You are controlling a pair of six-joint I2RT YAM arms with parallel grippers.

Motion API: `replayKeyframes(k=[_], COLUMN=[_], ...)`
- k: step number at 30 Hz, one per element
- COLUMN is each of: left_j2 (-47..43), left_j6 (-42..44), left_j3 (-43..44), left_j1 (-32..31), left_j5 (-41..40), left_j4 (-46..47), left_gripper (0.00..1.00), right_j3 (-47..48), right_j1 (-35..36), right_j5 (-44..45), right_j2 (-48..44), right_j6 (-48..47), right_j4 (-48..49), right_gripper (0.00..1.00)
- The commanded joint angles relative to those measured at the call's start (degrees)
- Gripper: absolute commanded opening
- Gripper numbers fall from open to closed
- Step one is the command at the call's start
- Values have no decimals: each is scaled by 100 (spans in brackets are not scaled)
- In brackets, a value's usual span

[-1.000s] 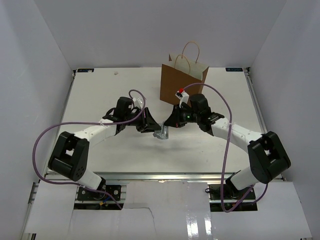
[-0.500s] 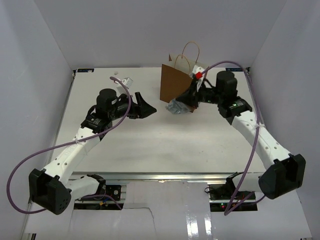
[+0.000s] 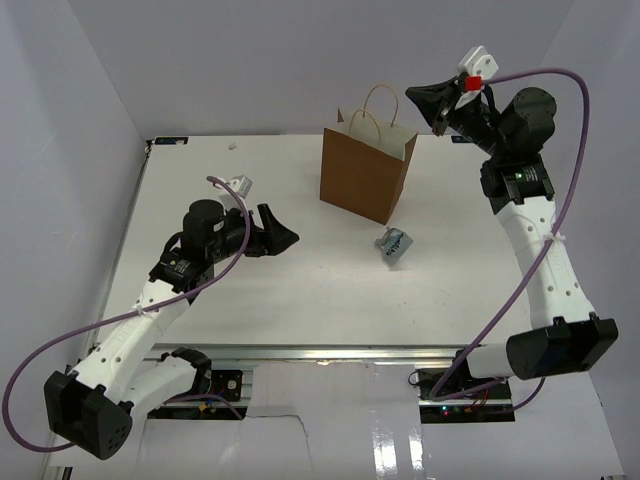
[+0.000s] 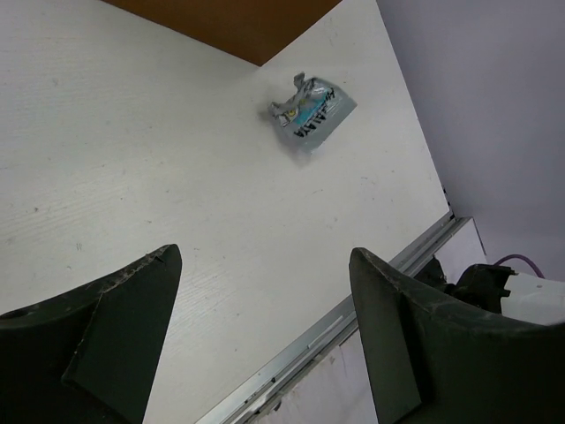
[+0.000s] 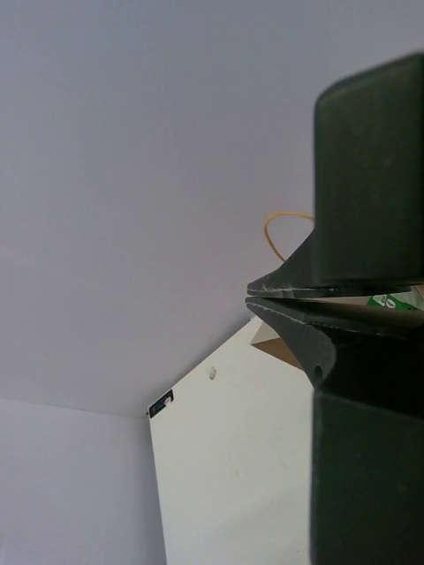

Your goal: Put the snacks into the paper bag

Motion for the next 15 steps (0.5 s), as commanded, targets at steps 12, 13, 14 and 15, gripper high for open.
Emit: replayKeyframes(k=[12,13,14,15], left_j2=[-683,-701,-692,-666], left_j6=[-295,-295,-295,-303], left_j3=[-540,-557,-575,-593], left_j1=[17,17,17,17], left_j5=[-69,-96,-105,-96], left_j4=[-32,-58,-50,-32], left_gripper=[88,88,88,88], right_j3=[-1596,-1798,-2200,-2422], right_j1=[-196,-196,-187,-144], right_j5=[-161,-125,-124,15], right_j2=[247,194,115,-51], right_j6=[-1686,-1608,-1511,-1327], right_j4=[-4153,-4162,-4128,-4040], right_gripper=[53,60,67,85])
